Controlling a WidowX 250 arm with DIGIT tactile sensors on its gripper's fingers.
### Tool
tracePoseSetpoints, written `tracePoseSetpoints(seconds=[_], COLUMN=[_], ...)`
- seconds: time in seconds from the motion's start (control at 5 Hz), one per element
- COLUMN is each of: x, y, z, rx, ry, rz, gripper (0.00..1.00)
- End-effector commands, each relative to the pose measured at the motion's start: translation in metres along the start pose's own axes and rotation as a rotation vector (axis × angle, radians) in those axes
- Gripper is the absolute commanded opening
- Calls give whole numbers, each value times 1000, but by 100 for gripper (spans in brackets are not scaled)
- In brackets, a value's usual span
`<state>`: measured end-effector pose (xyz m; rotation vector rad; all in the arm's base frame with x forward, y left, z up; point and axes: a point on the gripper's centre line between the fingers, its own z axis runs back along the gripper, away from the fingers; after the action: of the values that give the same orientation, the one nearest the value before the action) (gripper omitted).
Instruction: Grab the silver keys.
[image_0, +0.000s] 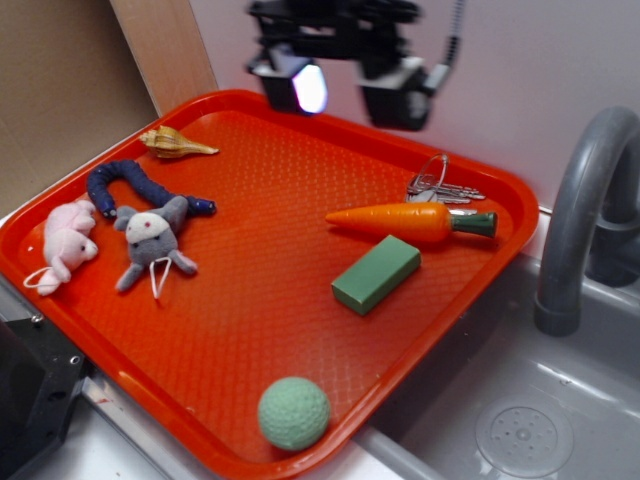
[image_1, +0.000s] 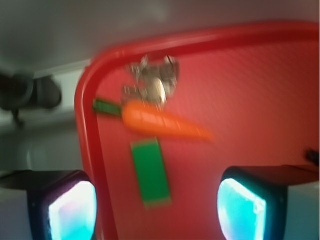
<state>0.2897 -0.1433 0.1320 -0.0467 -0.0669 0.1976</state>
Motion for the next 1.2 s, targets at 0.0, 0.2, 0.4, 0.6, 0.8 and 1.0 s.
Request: tracePoseSetpoints(seconds=[0.0,0.2,0.4,0.6,0.8,1.0], x=[29,39,50,56,59,66], y=[-31,-33,-18,-12,-12,-7], z=[-13,-21,-26,-33,-47,-57], rx=[-34,-8,-16,-21,18,41], ry=[-93,-149,-171,-162,-191,-202], rz=[20,61,259,305,296,273], gripper=[100,100,100,100,100,100])
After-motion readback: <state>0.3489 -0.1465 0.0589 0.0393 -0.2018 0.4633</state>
